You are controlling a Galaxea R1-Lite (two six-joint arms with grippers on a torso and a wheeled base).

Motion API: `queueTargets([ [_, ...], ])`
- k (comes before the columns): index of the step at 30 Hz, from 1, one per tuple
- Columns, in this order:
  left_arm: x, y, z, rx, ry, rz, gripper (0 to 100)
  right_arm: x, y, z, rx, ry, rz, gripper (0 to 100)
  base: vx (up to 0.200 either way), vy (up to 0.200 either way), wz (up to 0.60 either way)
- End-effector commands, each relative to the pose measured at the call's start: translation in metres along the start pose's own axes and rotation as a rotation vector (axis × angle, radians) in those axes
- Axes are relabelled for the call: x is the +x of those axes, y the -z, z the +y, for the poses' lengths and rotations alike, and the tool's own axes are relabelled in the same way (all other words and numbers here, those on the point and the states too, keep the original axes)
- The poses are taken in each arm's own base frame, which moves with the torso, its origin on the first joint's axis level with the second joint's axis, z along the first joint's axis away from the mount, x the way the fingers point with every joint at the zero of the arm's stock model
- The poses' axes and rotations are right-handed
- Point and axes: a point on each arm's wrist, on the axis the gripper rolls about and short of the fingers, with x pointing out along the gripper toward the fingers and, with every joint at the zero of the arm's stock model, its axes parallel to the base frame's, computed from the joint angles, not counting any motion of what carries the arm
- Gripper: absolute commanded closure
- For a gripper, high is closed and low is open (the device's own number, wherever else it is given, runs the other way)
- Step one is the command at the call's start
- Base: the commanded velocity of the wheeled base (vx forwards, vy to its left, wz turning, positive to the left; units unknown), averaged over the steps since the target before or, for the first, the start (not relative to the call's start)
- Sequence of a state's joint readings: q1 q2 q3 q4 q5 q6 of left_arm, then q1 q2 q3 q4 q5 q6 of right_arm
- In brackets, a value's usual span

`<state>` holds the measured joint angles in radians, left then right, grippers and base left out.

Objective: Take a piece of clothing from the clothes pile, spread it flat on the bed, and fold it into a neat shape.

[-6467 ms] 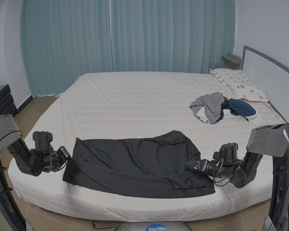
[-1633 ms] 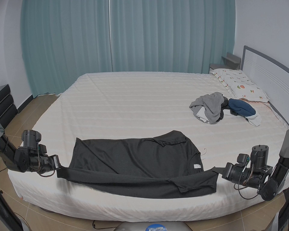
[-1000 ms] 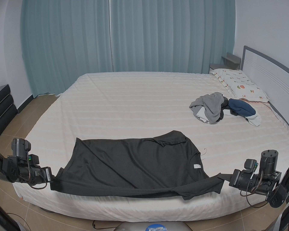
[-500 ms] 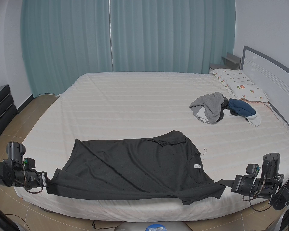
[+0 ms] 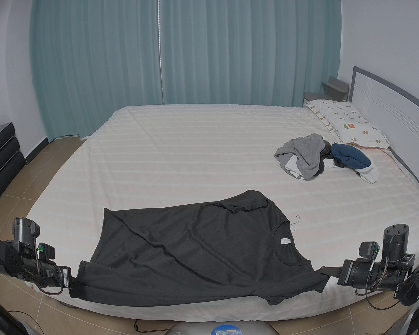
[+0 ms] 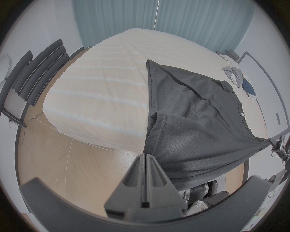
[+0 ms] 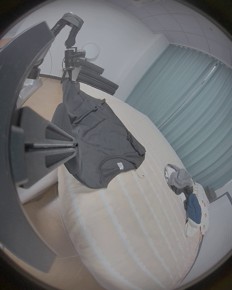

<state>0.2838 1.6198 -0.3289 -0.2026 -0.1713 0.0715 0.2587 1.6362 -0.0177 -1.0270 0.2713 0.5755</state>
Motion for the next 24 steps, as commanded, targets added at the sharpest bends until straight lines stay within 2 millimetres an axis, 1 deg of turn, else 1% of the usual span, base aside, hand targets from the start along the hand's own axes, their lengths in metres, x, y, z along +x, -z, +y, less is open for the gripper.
queueTargets([
  [1, 0.003, -0.006, 0.001, -0.003, 0.005, -0.004, 100, -0.001, 0.002, -0.002, 0.005, 0.008, 0.009, 100, 0.0, 0.0, 0.0],
  [6, 0.012, -0.013, 0.003, -0.011, 0.007, 0.022, 100, 0.005, -0.005, 0.0, 0.002, -0.001, -0.009, 100, 0.0, 0.0, 0.0],
  [10, 0.021, -0.024, 0.005, -0.014, 0.008, 0.024, 100, 0.02, -0.015, 0.001, 0.007, 0.002, -0.009, 100, 0.0, 0.0, 0.0],
  [14, 0.024, -0.047, 0.006, -0.06, 0.013, -0.031, 100, 0.039, -0.027, 0.002, 0.011, -0.004, -0.021, 100, 0.0, 0.0, 0.0],
  [17, 0.025, -0.071, 0.001, -0.163, 0.048, -0.09, 100, 0.054, -0.04, 0.002, 0.011, -0.007, -0.042, 100, 0.0, 0.0, 0.0],
  [20, 0.03, -0.085, -0.004, -0.222, 0.082, -0.086, 100, 0.067, -0.051, -0.003, 0.021, 0.003, -0.063, 100, 0.0, 0.0, 0.0],
  [24, 0.046, -0.095, -0.011, -0.25, 0.106, -0.021, 100, 0.086, -0.061, -0.013, 0.037, 0.024, -0.071, 100, 0.0, 0.0, 0.0],
])
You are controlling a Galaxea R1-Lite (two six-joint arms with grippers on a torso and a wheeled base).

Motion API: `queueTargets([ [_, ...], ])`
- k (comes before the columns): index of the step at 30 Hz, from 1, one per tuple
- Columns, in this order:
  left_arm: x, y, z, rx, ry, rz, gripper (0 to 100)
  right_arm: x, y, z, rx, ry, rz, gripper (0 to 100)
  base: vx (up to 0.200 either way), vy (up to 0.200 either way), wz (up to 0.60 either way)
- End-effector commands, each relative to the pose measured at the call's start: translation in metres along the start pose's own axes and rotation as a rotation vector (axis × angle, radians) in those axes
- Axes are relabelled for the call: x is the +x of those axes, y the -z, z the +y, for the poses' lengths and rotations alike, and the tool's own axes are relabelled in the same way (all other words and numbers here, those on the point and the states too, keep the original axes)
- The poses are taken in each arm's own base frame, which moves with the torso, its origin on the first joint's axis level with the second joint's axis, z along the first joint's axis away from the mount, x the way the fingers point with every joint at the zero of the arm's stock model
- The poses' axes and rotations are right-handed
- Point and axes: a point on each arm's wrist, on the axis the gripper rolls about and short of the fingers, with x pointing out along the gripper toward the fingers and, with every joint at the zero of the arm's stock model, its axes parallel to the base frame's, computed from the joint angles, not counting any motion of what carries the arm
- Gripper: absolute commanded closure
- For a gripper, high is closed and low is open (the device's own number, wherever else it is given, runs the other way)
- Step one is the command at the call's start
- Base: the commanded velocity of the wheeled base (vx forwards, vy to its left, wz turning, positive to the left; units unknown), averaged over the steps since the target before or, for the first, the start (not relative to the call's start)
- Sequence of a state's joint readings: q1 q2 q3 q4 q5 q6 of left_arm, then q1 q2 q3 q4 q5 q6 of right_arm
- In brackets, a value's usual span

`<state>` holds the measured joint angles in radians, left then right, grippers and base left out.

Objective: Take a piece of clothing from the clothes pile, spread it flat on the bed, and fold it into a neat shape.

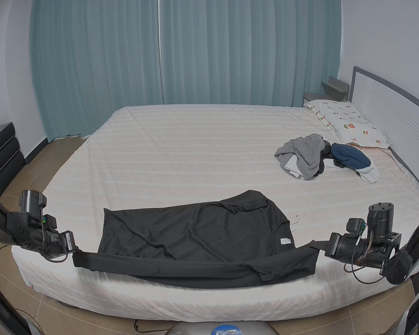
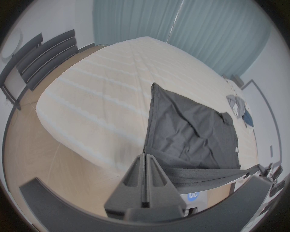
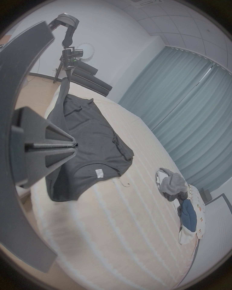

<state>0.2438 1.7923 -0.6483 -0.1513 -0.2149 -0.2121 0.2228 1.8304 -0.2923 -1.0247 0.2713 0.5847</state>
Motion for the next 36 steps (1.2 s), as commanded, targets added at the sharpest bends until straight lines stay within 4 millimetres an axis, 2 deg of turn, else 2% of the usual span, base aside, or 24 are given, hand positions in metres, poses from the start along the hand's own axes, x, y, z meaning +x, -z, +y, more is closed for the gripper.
queueTargets([
  [1, 0.027, -0.013, -0.011, -0.026, 0.031, 0.07, 100, 0.032, -0.008, -0.017, 0.03, 0.044, 0.012, 100, 0.0, 0.0, 0.0],
  [2, 0.027, -0.013, -0.011, -0.026, 0.031, 0.07, 100, 0.032, -0.008, -0.017, 0.03, 0.044, 0.012, 100, 0.0, 0.0, 0.0],
  [3, 0.038, -0.018, -0.016, -0.065, 0.054, 0.086, 100, 0.041, -0.012, -0.023, 0.037, 0.055, 0.006, 100, 0.0, 0.0, 0.0],
  [5, 0.043, -0.021, -0.018, -0.082, 0.061, 0.092, 100, 0.045, -0.015, -0.026, 0.041, 0.058, 0.002, 100, 0.0, 0.0, 0.0],
  [7, 0.06, -0.028, -0.023, -0.12, 0.067, 0.103, 100, 0.059, -0.017, -0.034, 0.053, 0.069, 0.005, 100, 0.0, 0.0, 0.0],
  [16, 0.09, -0.042, -0.023, -0.176, 0.056, 0.109, 100, 0.081, -0.014, -0.044, 0.062, 0.079, 0.023, 100, 0.0, 0.0, 0.0],
  [22, 0.097, -0.046, -0.021, -0.198, 0.053, 0.101, 100, 0.09, -0.015, -0.047, 0.099, 0.078, 0.021, 100, 0.0, 0.0, 0.0],
  [36, 0.093, -0.047, -0.013, -0.219, 0.038, 0.097, 100, 0.107, -0.012, -0.053, 0.144, 0.069, 0.009, 100, 0.0, 0.0, 0.0],
])
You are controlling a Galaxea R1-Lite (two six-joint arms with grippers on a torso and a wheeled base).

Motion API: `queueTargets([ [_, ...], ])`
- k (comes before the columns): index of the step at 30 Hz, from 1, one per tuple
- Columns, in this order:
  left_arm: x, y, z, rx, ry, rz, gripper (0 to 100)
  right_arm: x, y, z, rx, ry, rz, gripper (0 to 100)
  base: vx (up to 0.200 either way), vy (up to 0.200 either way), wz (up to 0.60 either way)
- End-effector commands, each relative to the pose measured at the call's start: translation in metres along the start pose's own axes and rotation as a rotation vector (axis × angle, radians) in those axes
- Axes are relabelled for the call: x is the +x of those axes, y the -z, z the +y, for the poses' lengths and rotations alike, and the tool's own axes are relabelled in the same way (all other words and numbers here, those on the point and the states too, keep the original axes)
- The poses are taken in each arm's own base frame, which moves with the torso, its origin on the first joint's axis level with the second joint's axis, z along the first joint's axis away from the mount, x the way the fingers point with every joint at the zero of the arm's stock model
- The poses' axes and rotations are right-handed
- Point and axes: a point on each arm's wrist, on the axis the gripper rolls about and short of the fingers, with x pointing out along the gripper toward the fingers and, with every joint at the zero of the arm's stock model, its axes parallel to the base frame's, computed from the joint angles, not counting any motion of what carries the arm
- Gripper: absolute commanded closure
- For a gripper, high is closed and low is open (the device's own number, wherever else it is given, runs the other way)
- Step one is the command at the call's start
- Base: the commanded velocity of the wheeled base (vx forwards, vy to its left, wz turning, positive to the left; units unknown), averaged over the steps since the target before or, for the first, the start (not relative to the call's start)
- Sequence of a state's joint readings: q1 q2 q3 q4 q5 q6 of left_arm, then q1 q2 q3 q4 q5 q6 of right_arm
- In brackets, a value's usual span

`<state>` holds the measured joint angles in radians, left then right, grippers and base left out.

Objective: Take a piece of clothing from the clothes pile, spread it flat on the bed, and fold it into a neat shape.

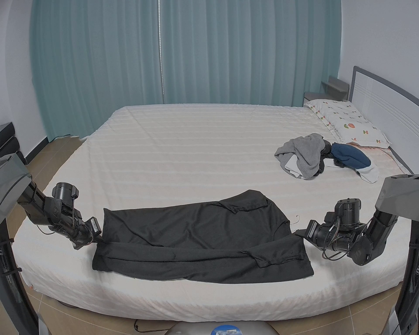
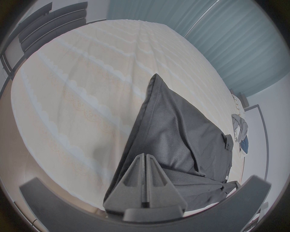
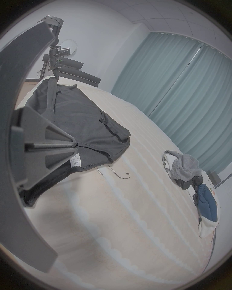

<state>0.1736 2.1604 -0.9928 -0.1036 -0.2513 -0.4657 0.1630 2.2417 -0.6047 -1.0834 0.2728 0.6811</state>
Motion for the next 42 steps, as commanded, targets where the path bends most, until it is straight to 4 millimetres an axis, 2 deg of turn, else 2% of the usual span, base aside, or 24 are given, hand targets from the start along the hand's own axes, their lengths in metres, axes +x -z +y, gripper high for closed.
queueTargets([
  [1, 0.0, -0.001, 0.003, -0.01, -0.004, -0.002, 100, 0.007, 0.005, -0.006, 0.007, 0.013, 0.016, 100, 0.0, 0.0, 0.0],
  [2, 0.0, -0.001, 0.003, -0.011, -0.004, 0.0, 100, 0.008, 0.005, -0.007, 0.006, 0.013, 0.015, 100, 0.0, 0.0, 0.0],
  [3, 0.001, -0.001, 0.003, -0.011, -0.005, 0.001, 100, 0.011, 0.005, -0.007, 0.005, 0.009, 0.01, 0, 0.0, 0.0, 0.0],
  [7, 0.005, -0.002, 0.004, -0.016, 0.004, 0.007, 100, 0.013, 0.007, -0.01, 0.007, -0.003, 0.001, 0, 0.0, 0.0, 0.0],
  [8, 0.006, -0.001, 0.004, -0.019, 0.004, 0.008, 0, 0.012, 0.007, -0.009, 0.01, -0.01, -0.008, 0, 0.0, 0.0, 0.0],
  [14, 0.004, -0.006, 0.001, -0.051, 0.019, -0.013, 0, -0.001, 0.003, -0.003, 0.098, -0.047, -0.051, 0, 0.0, 0.0, 0.0],
  [18, 0.001, -0.007, -0.002, -0.071, 0.08, -0.018, 0, -0.005, 0.007, -0.007, 0.164, -0.057, -0.053, 0, 0.0, 0.0, 0.0],
  [28, 0.005, -0.004, -0.003, -0.058, 0.11, 0.009, 0, -0.009, 0.014, -0.009, 0.168, -0.057, -0.044, 0, 0.0, 0.0, 0.0],
  [29, 0.006, -0.002, -0.003, -0.054, 0.108, 0.014, 100, -0.01, 0.015, -0.01, 0.168, -0.059, -0.046, 0, 0.0, 0.0, 0.0],
  [36, 0.008, 0.004, -0.006, -0.039, 0.094, 0.03, 100, -0.011, 0.018, -0.012, 0.167, -0.056, -0.045, 0, 0.0, 0.0, 0.0],
  [42, 0.004, 0.001, -0.008, -0.035, 0.04, -0.03, 100, -0.014, 0.018, -0.012, 0.168, -0.054, -0.045, 0, 0.0, 0.0, 0.0],
])
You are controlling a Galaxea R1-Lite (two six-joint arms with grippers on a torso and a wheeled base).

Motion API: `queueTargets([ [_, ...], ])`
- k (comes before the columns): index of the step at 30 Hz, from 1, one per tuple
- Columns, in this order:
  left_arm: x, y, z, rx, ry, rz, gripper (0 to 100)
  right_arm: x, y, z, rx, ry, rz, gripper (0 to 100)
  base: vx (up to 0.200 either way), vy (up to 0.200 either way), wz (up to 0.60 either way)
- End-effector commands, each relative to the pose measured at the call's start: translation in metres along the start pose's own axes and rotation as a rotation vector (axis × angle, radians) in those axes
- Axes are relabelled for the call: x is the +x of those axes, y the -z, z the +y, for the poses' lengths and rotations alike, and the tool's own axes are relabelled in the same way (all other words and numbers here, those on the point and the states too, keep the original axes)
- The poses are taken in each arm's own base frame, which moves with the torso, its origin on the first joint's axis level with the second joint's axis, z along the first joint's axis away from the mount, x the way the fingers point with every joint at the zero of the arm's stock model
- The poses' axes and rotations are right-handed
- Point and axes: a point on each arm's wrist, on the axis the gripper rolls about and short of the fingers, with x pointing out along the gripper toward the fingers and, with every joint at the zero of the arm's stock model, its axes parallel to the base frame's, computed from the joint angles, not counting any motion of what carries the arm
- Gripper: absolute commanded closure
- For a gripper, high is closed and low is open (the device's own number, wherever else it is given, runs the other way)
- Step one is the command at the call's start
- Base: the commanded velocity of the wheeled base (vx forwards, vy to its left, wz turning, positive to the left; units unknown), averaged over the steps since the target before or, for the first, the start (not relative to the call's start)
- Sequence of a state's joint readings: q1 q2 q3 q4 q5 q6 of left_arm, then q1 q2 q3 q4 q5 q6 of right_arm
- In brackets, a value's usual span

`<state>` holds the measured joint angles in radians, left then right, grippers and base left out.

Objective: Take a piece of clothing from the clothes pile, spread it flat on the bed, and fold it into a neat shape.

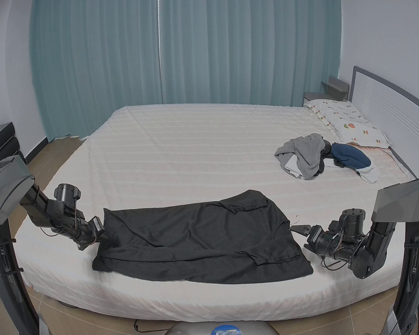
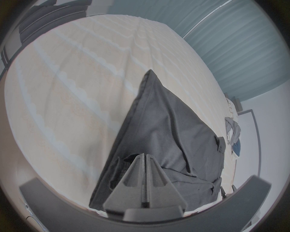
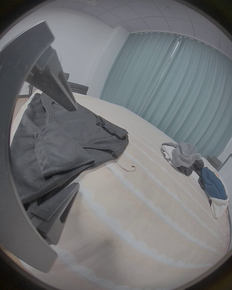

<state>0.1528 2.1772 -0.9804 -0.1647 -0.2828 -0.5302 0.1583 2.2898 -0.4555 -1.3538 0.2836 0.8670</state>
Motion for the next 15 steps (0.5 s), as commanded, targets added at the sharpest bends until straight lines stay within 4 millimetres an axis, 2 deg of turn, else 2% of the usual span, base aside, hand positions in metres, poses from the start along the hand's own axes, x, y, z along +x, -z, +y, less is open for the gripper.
queueTargets([
  [1, -0.006, -0.003, -0.003, 0.005, -0.013, -0.04, 100, -0.002, 0.0, 0.0, 0.0, 0.001, 0.001, 0, 0.0, 0.0, 0.0],
  [15, -0.04, -0.007, -0.015, 0.026, 0.034, -0.131, 100, -0.003, 0.003, 0.004, -0.005, -0.006, 0.007, 0, 0.0, 0.0, 0.0],
])
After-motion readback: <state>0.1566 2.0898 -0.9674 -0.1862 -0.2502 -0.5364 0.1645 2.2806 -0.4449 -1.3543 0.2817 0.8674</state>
